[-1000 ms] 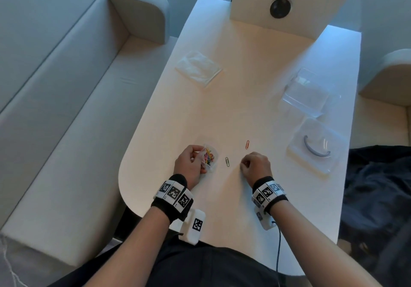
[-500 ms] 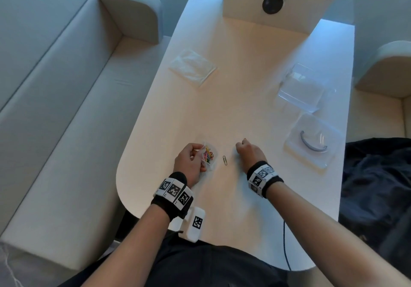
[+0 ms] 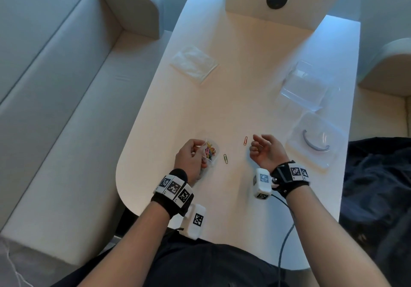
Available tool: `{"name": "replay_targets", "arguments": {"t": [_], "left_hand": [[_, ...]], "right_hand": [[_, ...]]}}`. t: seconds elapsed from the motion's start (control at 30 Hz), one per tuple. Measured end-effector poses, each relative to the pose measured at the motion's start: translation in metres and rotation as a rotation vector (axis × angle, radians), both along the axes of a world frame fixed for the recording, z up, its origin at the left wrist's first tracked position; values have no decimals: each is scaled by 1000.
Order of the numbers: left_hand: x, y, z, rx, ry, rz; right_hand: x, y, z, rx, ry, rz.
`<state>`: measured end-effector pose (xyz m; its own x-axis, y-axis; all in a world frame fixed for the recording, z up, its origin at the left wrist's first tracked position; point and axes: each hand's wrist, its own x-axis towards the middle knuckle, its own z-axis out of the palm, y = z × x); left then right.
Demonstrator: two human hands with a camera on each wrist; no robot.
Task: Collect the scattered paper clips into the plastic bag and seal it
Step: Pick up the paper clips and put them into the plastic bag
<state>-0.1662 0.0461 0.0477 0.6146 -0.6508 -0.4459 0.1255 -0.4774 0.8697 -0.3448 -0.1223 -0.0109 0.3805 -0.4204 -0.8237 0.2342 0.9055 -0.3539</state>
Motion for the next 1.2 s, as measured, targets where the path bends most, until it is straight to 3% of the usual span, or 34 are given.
{"name": "replay_targets", "arguments": {"t": [0.17, 0.23, 0.37, 0.5, 0.57, 0.67, 0.77, 0.87, 1.0, 1.07, 1.2], "left_hand": [[0, -1, 0, 7, 11, 1], [1, -1, 0, 11, 14, 1], [4, 0, 1, 8, 20, -2], [5, -1, -2, 11, 15, -5], [5, 0, -2, 10, 15, -4], [3, 2, -3, 15, 9, -8], [1, 2, -1, 4, 10, -5], [-1, 3, 0, -7, 13, -3], [6, 10, 2, -34, 31, 10], [18, 17, 3, -39, 29, 33], [49, 34, 6, -59, -9, 84]], "right_hand": [[21, 0, -10, -575, 921, 434], [27, 4, -14, -698, 1042, 438], [46, 9, -14, -788, 1042, 560], [46, 11, -11, -808, 870, 795], [39, 17, -14, -733, 668, 751], [28, 34, -14, -477, 281, 481], [23, 45, -14, -380, 158, 432], [24, 52, -21, -377, 297, 377], [29, 65, -25, -856, 822, 736], [39, 73, -24, -961, 907, 765], [56, 75, -23, -980, 958, 841]]}}
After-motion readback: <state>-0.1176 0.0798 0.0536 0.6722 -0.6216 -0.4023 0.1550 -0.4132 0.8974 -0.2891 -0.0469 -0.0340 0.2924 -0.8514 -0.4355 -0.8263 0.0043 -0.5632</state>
